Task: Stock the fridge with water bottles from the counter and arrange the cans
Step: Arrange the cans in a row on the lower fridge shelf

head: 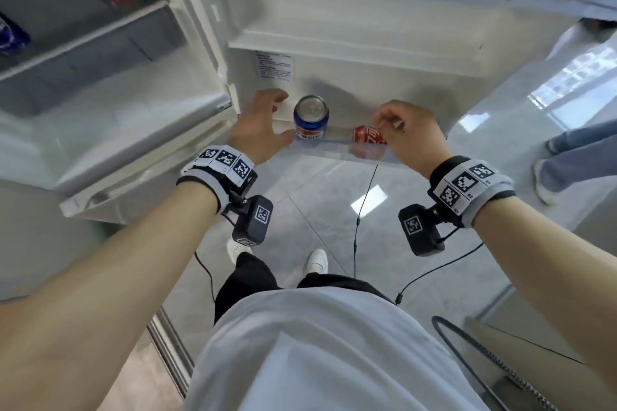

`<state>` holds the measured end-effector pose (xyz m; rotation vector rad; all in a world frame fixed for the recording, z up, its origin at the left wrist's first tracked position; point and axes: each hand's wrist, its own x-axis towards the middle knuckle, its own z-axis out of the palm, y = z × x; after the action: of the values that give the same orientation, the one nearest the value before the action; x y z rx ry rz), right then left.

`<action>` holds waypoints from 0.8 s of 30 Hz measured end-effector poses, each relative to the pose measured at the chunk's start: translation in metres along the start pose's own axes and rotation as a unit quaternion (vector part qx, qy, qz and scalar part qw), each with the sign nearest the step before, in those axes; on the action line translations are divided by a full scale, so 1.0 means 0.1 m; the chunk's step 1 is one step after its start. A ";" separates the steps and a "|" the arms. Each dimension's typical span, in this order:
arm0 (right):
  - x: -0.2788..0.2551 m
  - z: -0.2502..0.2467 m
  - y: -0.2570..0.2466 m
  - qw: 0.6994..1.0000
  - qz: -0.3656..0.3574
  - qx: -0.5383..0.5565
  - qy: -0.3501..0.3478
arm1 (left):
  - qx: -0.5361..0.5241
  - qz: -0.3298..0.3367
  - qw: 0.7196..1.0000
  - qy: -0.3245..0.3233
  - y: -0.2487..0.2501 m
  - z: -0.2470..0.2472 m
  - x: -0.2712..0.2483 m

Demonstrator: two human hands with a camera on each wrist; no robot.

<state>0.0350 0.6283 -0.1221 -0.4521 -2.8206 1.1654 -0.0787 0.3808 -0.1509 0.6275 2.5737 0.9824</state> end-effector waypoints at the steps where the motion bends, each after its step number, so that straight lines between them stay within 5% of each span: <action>1: 0.02 0.01 0.02 1.000 0.002 -0.011 -0.006 | 0.017 -0.007 1.000 -0.013 0.01 0.01 0.06; 8: 0.28 -0.08 0.12 0.979 0.019 -0.156 -0.127 | 0.035 -0.042 0.993 -0.106 0.11 0.24 0.47; 13: 0.54 -0.11 0.11 0.950 0.027 -0.230 -0.212 | -0.007 -0.040 0.997 -0.068 0.11 0.25 0.54; 19: 0.77 -0.13 0.13 0.919 0.056 -0.272 -0.280 | -0.180 -0.070 0.980 0.056 0.16 0.15 0.46; 24: 0.90 -0.04 0.07 0.863 0.036 -0.378 -0.333 | -0.162 -0.057 0.984 0.055 0.20 0.08 0.39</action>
<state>-0.0492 0.6615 -0.1295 -0.1799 -3.8485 0.1250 -0.1030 0.4184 -0.1482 0.3426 2.4288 1.3912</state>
